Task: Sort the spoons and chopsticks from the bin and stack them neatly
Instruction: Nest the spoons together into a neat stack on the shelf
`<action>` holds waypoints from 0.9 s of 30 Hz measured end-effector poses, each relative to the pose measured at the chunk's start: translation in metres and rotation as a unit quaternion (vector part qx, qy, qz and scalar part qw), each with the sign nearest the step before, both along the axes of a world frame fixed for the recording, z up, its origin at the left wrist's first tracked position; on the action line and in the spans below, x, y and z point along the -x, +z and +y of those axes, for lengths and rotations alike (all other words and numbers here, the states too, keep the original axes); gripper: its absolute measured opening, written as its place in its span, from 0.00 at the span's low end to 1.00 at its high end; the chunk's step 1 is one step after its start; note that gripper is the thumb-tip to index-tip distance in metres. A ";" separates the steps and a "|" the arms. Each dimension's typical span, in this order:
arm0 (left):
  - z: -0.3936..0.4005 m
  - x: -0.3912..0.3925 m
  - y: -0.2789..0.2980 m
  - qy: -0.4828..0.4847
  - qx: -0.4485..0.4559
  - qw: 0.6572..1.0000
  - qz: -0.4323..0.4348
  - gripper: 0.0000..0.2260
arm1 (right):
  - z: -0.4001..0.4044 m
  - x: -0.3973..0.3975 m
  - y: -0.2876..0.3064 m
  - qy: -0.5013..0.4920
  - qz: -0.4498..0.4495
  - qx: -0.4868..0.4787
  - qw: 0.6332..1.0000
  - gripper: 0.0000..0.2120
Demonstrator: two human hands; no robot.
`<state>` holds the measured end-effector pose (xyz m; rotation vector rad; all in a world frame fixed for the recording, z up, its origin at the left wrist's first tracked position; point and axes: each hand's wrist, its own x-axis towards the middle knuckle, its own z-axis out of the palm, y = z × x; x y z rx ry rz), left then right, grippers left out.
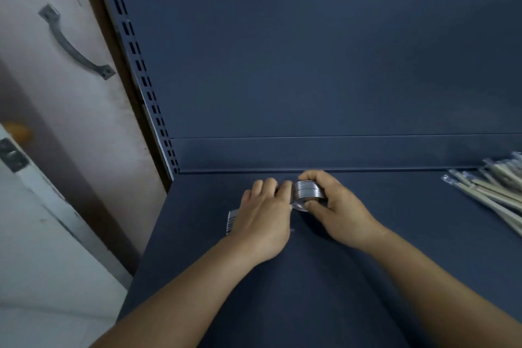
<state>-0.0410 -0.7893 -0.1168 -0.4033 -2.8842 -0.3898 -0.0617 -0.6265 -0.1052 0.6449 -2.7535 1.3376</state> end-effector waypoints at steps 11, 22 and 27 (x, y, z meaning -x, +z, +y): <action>0.020 0.005 -0.021 -0.015 0.031 0.994 -0.106 0.26 | 0.023 0.007 -0.015 0.020 -0.085 -0.087 0.992 0.32; 0.021 0.005 -0.015 0.002 0.072 0.988 -0.138 0.28 | 0.021 0.002 -0.017 0.022 0.046 -0.229 0.972 0.30; 0.022 -0.003 -0.018 0.019 0.070 0.989 -0.129 0.27 | 0.020 0.003 -0.012 0.030 0.015 -0.261 0.965 0.32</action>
